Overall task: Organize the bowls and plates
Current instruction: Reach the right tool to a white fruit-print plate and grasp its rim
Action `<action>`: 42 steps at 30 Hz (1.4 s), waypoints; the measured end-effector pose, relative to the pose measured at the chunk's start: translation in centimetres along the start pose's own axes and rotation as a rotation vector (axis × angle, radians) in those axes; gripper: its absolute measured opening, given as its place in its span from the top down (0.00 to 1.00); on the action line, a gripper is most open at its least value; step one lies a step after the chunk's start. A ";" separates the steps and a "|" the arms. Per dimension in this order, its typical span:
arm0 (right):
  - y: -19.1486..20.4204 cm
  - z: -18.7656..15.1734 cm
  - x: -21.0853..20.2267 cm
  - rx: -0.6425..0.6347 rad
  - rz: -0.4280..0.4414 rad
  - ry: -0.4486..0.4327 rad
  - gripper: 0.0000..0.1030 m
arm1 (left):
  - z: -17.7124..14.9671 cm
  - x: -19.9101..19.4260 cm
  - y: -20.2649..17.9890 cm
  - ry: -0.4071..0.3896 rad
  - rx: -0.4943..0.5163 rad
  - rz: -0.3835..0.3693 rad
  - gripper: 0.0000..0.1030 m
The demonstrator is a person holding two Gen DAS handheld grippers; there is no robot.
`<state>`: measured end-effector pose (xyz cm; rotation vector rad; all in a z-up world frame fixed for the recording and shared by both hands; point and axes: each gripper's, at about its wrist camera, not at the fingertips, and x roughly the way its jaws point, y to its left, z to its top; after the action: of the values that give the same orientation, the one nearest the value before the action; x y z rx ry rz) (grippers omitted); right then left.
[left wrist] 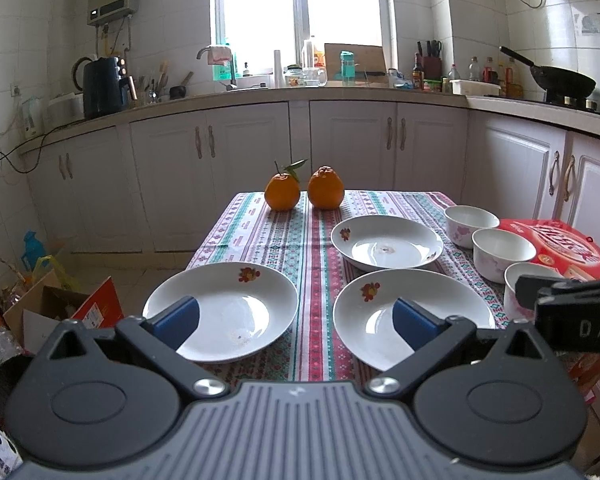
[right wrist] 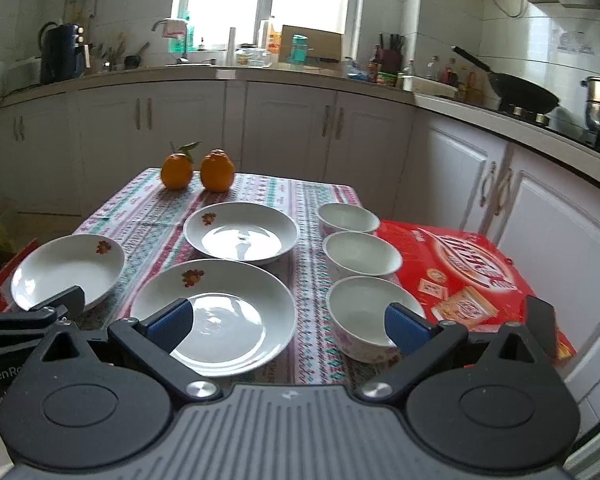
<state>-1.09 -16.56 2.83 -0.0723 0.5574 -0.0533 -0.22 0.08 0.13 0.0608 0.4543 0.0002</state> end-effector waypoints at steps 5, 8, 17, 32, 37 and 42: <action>-0.2 1.5 1.1 -0.006 0.096 -0.022 0.00 | 0.1 1.0 0.8 -0.004 0.040 0.015 0.01; -0.2 3.0 2.2 -0.035 0.151 -0.035 0.00 | 0.2 2.1 2.0 -0.002 0.053 0.028 0.01; 1.7 7.0 7.8 -0.090 0.313 0.026 0.00 | -0.3 5.4 7.1 0.021 0.042 0.023 0.01; 11.5 10.1 19.6 -0.314 0.681 0.275 0.00 | -4.2 11.2 12.6 0.245 0.167 -0.164 0.01; 14.1 10.4 23.1 -0.360 0.758 0.372 0.00 | -4.3 12.9 13.1 0.271 0.191 -0.204 0.01; 16.3 10.3 26.5 -0.405 0.800 0.456 0.07 | -4.2 14.2 13.4 0.303 0.195 -0.247 0.01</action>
<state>27.32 -1.63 -3.74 -0.2297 1.0128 0.8432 10.91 13.85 -9.07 0.1977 0.7616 -0.2810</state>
